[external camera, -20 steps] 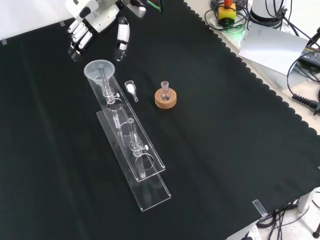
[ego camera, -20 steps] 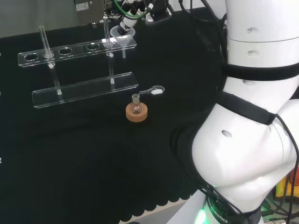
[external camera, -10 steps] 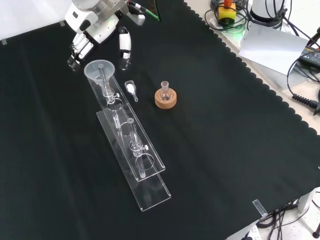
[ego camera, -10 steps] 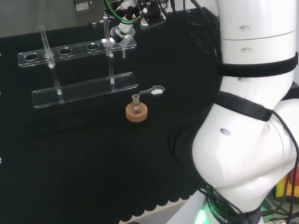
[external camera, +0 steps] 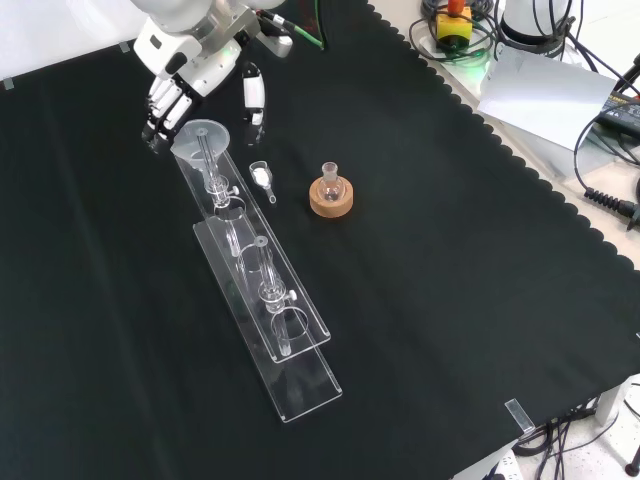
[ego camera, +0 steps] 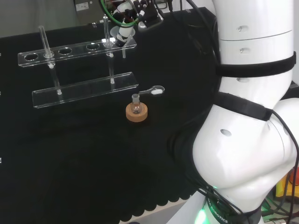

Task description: Pick up the funnel from the transparent funnel stand.

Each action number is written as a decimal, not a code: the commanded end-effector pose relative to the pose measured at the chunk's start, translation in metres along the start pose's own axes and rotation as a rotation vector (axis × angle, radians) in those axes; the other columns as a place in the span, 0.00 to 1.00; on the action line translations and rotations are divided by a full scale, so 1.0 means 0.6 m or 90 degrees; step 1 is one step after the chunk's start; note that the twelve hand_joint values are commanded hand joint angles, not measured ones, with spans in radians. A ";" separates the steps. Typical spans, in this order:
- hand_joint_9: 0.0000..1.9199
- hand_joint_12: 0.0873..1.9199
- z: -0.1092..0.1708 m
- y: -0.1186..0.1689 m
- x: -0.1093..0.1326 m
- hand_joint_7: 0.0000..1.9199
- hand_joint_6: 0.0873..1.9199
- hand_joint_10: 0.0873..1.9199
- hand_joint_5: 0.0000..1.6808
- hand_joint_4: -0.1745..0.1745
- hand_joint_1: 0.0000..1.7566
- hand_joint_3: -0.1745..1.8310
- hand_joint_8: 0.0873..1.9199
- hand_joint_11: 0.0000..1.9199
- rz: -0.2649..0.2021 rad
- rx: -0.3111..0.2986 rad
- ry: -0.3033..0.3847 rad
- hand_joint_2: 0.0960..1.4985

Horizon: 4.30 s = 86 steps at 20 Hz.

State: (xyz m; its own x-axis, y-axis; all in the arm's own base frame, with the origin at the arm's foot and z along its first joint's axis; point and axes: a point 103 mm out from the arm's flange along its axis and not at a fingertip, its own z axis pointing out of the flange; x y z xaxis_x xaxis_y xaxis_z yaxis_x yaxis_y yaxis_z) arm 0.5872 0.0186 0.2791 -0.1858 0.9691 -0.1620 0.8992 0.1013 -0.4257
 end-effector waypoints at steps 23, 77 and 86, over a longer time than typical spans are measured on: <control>0.12 0.74 -0.003 0.029 0.002 0.00 0.00 0.39 0.15 0.63 0.45 0.39 0.25 0.22 0.008 0.013 -0.078 0.37; 0.58 0.67 -0.121 -0.122 -0.021 0.42 0.39 0.29 0.41 0.48 0.50 0.43 0.39 0.24 0.085 -0.075 -0.176 0.41; 0.58 0.67 -0.114 -0.222 0.003 0.41 0.39 0.30 0.40 0.48 0.50 0.43 0.38 0.23 0.103 -0.079 -0.181 0.41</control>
State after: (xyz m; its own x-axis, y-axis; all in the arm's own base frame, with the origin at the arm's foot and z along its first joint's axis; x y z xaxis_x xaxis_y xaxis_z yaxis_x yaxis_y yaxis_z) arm 0.5354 0.0174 0.3866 -0.1442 0.8813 -0.4501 0.9634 0.0212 -0.2672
